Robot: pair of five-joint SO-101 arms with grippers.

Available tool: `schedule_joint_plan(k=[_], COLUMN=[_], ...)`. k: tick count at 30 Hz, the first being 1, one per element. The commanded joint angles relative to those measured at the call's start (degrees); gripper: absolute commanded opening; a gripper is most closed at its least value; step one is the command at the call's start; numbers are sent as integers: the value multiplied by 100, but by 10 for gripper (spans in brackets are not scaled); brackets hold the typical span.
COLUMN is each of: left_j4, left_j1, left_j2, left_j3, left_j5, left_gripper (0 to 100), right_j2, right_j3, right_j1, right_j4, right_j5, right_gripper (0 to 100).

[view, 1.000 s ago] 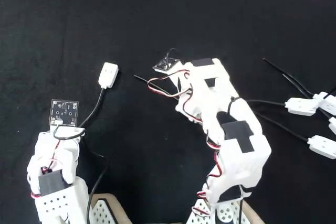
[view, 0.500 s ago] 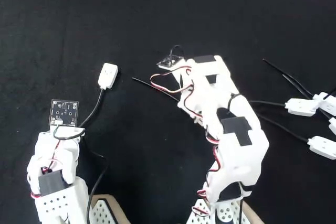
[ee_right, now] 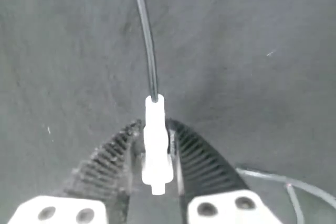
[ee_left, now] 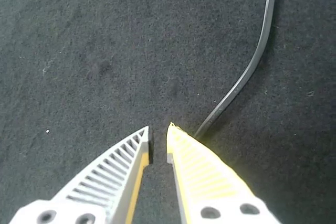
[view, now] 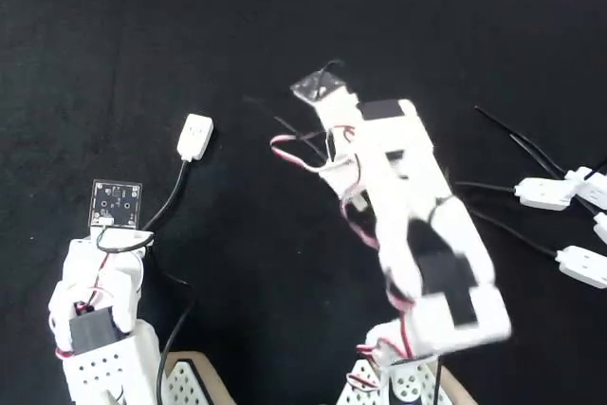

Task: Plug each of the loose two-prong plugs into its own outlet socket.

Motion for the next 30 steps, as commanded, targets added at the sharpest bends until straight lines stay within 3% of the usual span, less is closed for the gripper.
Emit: schedule_joint_plan(k=[1, 5, 15, 18, 23, 30], left_j4=[-79, -88, -281, -730, -1538, -1301], left_j1=[40, 295, 2387, 2721, 2800, 3204], left_j2=[-26, -26, -35, -35, -35, -44], left_j3=[119, 101, -4, -171, -163, -180], left_j5=[-26, 0, 35, 651, 1881, 2022], left_gripper=[73, 73, 73, 73, 163, 181], right_j2=[-1516, -2677, -3996, -4233, -4919, -6255], right_j3=[989, 1921, 3134, 3662, 4409, 5007], right_j1=[-352, -862, -1873, -2198, -2848, -3068], right_j4=[-976, -2057, -4202, -4668, -5055, -5090], right_j5=[-325, -1099, -3297, -3771, -4202, -4299], right_gripper=[25, 12, 12, 12, 12, 12])
